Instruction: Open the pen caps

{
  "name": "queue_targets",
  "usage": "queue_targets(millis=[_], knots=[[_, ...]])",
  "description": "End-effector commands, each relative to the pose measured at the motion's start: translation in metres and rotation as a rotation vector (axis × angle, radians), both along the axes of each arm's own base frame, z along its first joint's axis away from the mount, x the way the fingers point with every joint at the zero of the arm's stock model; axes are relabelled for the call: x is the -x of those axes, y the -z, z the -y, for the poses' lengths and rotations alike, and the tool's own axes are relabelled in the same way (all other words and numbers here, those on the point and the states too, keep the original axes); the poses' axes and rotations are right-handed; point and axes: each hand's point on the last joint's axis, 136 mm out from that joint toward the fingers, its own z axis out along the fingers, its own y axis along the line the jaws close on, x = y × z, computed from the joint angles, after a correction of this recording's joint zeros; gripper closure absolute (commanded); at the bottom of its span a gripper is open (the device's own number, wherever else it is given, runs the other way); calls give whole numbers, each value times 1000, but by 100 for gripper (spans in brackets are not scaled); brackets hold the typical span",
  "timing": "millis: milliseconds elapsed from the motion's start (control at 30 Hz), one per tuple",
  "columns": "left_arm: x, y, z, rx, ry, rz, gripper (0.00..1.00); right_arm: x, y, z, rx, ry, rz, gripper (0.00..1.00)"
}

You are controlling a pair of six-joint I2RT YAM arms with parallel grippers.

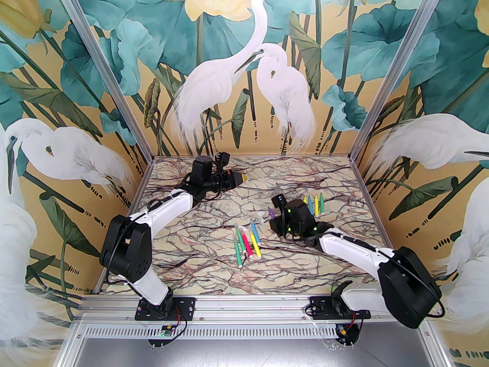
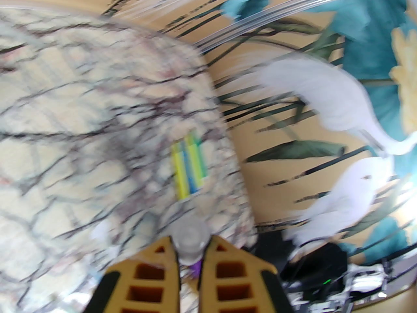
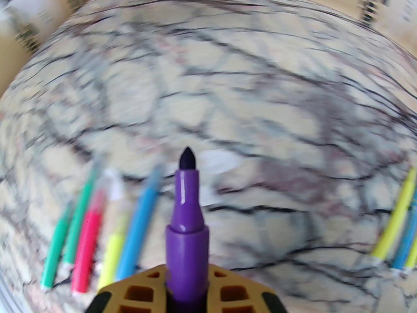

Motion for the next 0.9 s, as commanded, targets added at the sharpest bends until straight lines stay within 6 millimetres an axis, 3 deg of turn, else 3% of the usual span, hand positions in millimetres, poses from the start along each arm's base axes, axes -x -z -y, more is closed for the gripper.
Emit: queue_targets(millis=[0, 267, 400, 867], knots=[[20, 34, -28, -249, 5, -59, 100, -21, 3, 21, 40, 156, -28, 100], [36, 83, -60, -509, 19, -169, 100, -53, 17, 70, 103, 406, -93, 100], [39, 104, -71, -590, 23, -227, 100, -64, 22, 84, 100, 474, -119, 100], [13, 144, -96, -832, -2, -296, 100, -96, 53, 116, 227, 618, -187, 100]])
